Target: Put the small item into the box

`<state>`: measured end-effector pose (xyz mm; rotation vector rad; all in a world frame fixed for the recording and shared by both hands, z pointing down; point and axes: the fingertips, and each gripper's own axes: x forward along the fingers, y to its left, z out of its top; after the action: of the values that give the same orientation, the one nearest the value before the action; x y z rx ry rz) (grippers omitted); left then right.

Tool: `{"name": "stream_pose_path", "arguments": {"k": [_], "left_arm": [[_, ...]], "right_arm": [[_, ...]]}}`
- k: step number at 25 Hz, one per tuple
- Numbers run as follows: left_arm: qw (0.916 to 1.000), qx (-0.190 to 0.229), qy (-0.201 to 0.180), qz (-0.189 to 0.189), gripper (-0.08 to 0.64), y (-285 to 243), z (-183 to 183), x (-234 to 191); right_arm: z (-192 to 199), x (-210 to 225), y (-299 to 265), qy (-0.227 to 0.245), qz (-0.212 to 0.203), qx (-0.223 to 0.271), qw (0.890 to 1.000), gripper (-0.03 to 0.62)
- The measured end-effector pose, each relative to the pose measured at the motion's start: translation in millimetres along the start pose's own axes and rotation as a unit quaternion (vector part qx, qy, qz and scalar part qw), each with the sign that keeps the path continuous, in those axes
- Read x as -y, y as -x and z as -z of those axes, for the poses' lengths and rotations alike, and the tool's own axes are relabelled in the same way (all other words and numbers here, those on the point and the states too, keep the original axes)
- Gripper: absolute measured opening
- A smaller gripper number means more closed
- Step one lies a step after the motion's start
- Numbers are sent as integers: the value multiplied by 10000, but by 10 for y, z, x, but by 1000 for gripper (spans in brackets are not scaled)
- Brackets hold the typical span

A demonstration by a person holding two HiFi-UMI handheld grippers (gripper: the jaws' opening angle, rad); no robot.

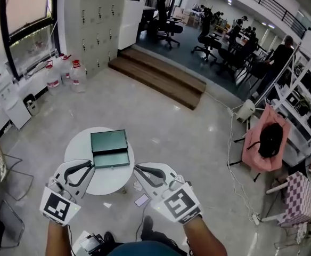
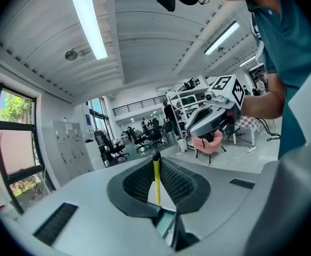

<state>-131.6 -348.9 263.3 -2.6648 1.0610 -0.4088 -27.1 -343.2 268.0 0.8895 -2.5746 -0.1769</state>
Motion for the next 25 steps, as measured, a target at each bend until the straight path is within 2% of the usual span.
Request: {"name": "stream_pose_path", "arguments": {"k": [6,11,17,25], "left_arm": [[9988,-375,274,-178,54,-703,458,-181],[9967,-670,417,-213,54,-1165,931,-379],[9934,-931,647,-189,53,-1530,1600,-607],[9878,-1302,851,-91,53,-1923,2457,-659]], "right_arm": [[523,573,-415,-26,-381,-42,9993,40],[867,928,-751,-356,-474,-82,9982,40],[1333,1131,-1229,-524,-533,-234,9969,40],[1982,1266,-1635,-753,-570,-440,9946,40]]}}
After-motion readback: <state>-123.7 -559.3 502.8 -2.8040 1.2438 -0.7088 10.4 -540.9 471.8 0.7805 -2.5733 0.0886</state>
